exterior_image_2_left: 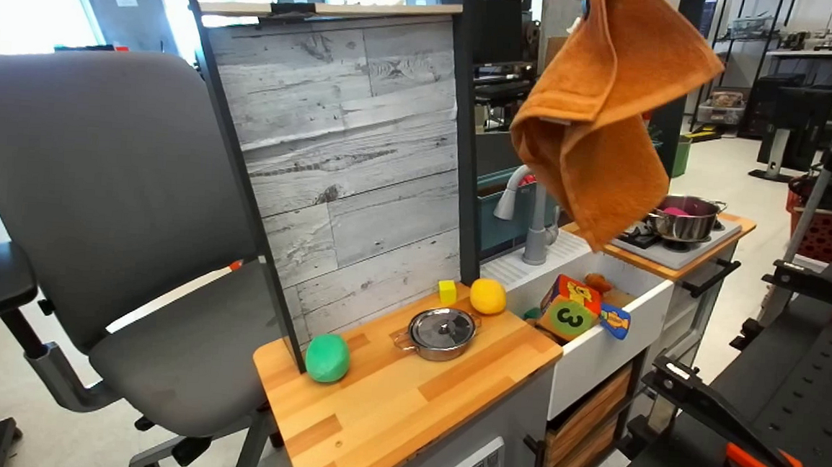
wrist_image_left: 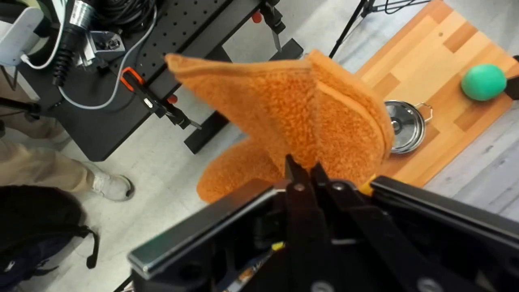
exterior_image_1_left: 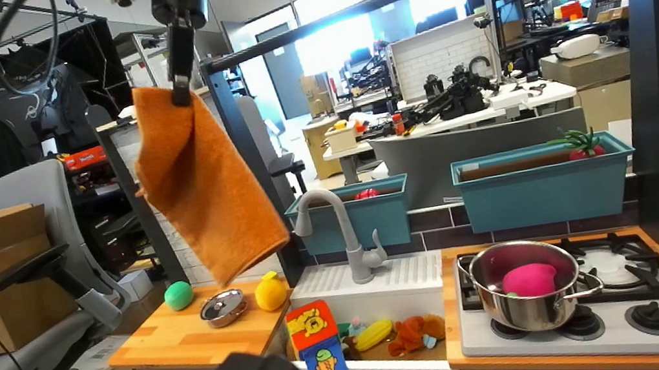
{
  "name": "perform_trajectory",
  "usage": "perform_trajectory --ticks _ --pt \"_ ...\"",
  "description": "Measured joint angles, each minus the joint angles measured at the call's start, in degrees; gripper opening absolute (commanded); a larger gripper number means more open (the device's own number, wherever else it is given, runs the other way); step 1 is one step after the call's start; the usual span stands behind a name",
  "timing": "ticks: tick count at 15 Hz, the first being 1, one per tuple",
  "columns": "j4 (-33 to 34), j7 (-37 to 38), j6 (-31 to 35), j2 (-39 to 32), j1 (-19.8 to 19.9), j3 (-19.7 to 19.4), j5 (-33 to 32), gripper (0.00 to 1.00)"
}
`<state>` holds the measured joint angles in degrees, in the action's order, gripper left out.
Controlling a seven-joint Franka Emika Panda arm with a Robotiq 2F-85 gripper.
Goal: Unhang the orange towel
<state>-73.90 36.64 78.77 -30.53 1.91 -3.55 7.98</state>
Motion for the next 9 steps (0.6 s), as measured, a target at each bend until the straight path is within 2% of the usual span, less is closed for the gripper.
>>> perform_trajectory --ticks 6,7,8,9 --pt "14.6 3.8 -6.1 -17.9 4.3 -1.5 5.7 0.01" --pt "17.1 5.4 -7.5 -20.3 4.7 -1.7 5.8 0.29" --pt "19.5 7.3 -8.8 -22.5 4.9 -1.8 5.9 0.29" --pt "21.9 9.3 -10.2 -24.3 5.1 -2.0 5.9 0.36"
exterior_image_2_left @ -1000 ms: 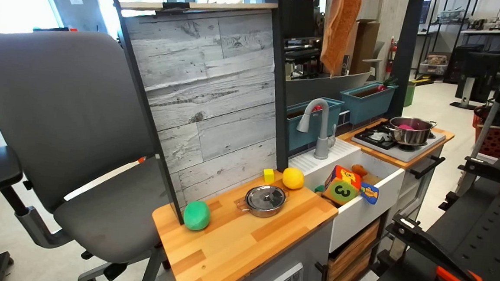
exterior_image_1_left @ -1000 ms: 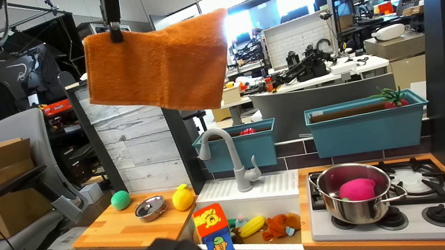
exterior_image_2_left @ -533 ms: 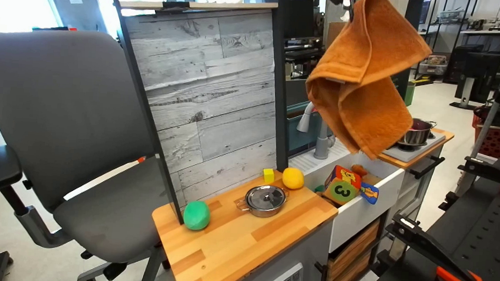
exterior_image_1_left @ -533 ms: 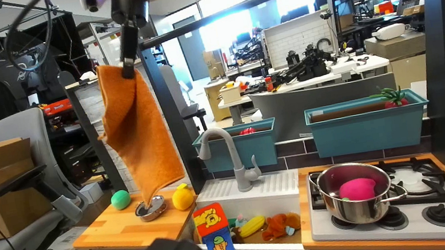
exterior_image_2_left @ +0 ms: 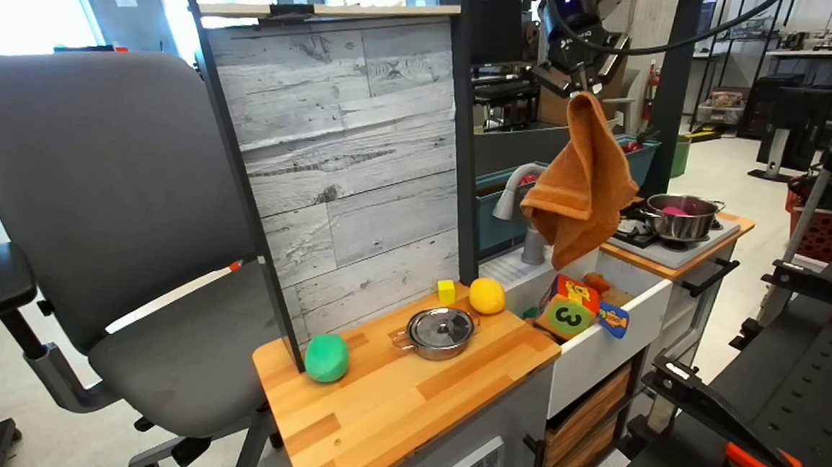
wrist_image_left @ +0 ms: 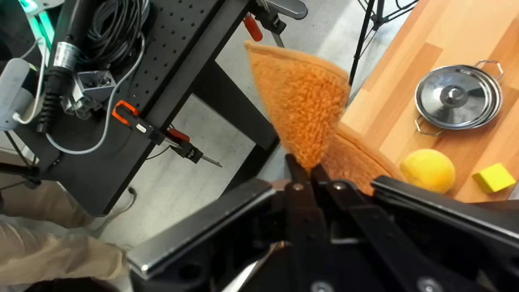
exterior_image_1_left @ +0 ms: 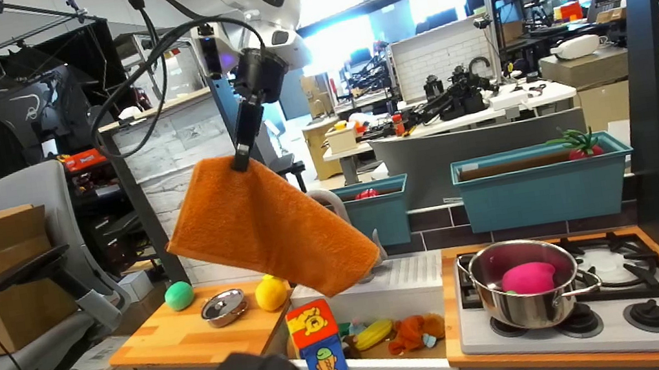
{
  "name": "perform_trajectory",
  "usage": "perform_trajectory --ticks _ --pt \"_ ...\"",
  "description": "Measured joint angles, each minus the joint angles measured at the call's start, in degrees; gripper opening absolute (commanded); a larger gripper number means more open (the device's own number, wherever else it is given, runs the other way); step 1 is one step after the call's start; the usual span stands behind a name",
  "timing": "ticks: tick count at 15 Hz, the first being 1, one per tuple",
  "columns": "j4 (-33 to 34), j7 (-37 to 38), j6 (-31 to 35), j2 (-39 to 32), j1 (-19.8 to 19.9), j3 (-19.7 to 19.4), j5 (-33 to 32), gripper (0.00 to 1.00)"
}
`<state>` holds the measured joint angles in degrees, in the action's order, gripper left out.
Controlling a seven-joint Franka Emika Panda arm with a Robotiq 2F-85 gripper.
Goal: Unhang the orange towel
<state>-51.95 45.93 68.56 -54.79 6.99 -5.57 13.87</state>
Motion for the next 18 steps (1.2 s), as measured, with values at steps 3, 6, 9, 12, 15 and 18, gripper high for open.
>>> perform_trajectory --ticks 3,6,9,12,15,18 --pt "6.9 5.2 -4.2 -3.1 0.3 -0.1 0.0 0.58" --pt "11.5 8.5 -7.0 -5.2 0.3 0.0 0.0 0.79" --pt "14.7 10.7 -8.9 -6.8 0.3 0.1 0.0 0.99" --pt "16.3 11.9 -9.3 -7.4 0.2 0.1 0.0 1.0" --pt "17.4 12.2 -9.3 -7.5 -0.1 0.4 0.0 1.0" --pt "17.8 12.2 -9.3 -7.5 -0.2 0.5 0.0 1.0"
